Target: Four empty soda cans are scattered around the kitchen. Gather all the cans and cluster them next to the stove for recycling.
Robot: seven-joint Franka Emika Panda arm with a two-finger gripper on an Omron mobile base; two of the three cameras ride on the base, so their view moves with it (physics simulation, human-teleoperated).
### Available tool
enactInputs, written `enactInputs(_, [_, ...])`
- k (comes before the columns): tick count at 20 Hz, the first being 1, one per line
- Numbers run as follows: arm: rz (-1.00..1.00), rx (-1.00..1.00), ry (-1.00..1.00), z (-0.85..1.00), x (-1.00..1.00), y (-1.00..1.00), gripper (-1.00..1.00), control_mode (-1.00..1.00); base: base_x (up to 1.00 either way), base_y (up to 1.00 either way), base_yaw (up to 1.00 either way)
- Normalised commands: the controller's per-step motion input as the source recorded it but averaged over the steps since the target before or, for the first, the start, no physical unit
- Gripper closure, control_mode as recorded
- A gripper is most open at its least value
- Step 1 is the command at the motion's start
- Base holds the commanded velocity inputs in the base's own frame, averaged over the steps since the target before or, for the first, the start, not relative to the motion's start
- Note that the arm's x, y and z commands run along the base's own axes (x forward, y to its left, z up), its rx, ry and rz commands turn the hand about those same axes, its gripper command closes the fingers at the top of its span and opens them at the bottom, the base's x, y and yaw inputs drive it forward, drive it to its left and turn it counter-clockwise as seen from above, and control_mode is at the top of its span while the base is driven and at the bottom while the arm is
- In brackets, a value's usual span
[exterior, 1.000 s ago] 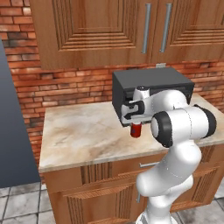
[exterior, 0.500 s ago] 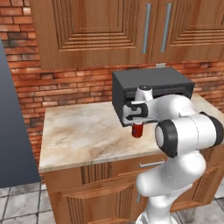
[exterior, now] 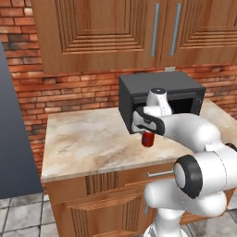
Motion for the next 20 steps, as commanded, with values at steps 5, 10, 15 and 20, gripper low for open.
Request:
enactInputs(5, [0.03, 0.03, 0.00, 0.51, -0.46, 0.14, 1.00, -1.00, 0.00, 0.00, 0.00])
enactInputs(10, [0.06, 0.01, -0.05, 0.39, -0.45, 0.26, 1.00, -1.00, 0.00, 0.00, 0.00])
enactInputs(15, [0.08, 0.02, -0.02, 0.33, -0.42, 0.30, 1.00, -1.00, 0.00, 0.00, 0.00])
enactInputs(20, [0.01, 0.06, -0.01, 0.53, -0.33, 0.01, 1.00, -1.00, 0.00, 0.00, 0.00])
